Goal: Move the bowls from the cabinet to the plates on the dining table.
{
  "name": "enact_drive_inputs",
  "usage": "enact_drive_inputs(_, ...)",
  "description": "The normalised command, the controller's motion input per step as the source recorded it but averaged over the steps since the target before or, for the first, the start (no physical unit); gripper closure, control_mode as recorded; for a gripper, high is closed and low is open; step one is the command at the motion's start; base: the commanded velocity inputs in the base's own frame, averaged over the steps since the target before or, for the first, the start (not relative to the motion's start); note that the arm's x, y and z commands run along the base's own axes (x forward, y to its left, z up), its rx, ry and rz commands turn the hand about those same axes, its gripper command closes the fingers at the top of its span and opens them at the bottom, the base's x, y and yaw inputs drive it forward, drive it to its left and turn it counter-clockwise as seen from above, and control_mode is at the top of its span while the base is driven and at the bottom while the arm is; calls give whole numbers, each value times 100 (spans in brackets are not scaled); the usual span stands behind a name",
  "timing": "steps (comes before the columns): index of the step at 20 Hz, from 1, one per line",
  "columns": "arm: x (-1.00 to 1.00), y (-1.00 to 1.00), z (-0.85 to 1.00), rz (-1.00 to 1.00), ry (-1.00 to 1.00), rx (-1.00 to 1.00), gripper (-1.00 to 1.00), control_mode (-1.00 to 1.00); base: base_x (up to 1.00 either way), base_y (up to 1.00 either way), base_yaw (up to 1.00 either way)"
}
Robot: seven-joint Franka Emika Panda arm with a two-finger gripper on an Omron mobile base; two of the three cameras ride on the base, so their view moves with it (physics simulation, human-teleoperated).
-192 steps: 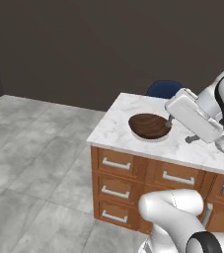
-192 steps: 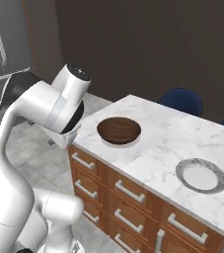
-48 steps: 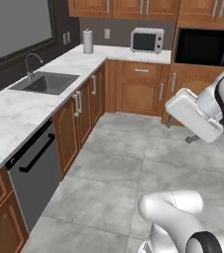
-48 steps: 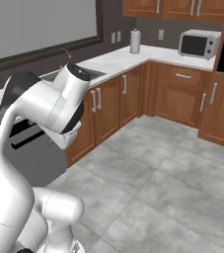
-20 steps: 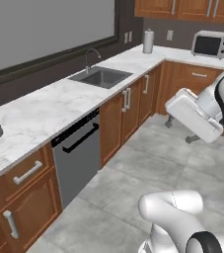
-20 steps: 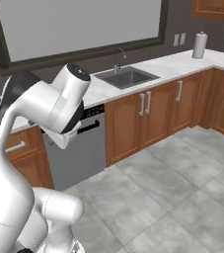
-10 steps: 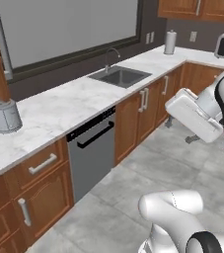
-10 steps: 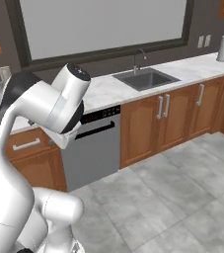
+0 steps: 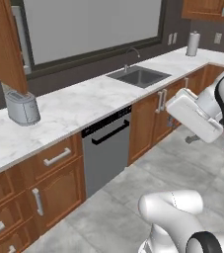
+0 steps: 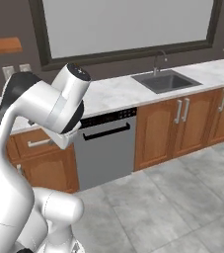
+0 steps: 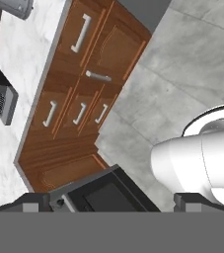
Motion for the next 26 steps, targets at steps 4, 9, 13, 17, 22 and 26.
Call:
enact_drive_inputs(4,0,0,0,0,0,0,-100,100,1,0,25)
enact_drive_inputs(9,0,0,0,0,0,0,-100,100,1,0,25)
enact_drive_inputs(13,0,0,0,0,0,0,-100,100,0,0,25)
enact_drive_inputs(17,0,0,0,0,0,0,-100,100,0,0,25)
enact_drive_inputs(22,0,0,0,0,0,0,-100,100,0,0,25)
enact_drive_inputs(26,0,0,0,0,0,0,-100,100,0,5,24)
